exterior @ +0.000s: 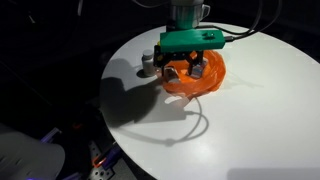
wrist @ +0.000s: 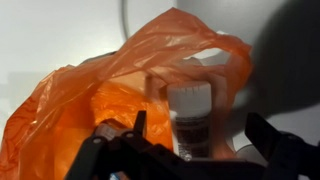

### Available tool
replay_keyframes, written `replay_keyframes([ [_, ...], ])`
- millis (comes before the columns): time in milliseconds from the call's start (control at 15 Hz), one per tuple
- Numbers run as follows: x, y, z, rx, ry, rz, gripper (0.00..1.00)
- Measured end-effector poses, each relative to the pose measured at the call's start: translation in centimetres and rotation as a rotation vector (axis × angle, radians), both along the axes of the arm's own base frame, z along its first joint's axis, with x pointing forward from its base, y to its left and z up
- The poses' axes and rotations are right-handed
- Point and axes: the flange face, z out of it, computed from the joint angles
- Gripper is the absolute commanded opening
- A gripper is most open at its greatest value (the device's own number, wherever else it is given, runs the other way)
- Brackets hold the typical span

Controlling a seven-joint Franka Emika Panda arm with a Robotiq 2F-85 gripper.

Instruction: Move the bottle from the plastic to the table

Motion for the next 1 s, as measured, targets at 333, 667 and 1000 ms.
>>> replay_keyframes([
  [333, 0.3, 0.3, -2.1, 0.0, 0.01, 0.025, 1.0],
  [667, 0.9, 0.8, -3.4, 0.001, 0.013, 0.05, 0.7],
  [1000, 1.3, 0.9, -4.1, 0.003, 0.022, 0.054, 0.35],
])
